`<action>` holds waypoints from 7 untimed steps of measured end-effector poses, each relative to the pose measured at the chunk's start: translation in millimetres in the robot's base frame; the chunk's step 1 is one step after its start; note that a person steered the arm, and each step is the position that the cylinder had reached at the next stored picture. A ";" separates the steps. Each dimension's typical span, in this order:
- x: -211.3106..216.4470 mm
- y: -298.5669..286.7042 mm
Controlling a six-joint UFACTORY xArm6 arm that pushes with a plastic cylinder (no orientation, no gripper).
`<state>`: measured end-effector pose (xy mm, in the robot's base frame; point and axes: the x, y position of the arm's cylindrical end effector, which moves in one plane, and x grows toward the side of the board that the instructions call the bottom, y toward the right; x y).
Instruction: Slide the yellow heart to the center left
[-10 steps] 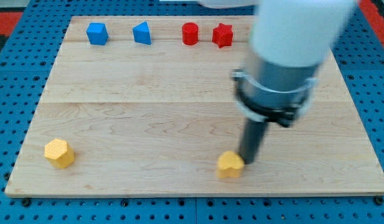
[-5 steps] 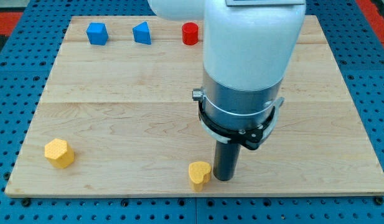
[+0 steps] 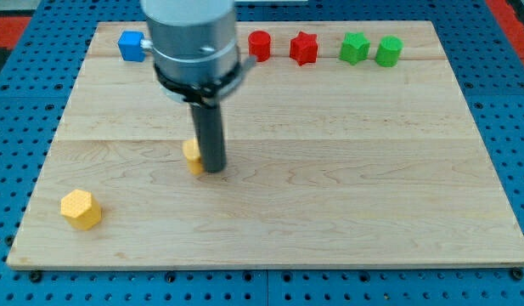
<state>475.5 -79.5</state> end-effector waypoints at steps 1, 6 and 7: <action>-15.5 -35.8; -68.8 -139.8; -66.9 -129.9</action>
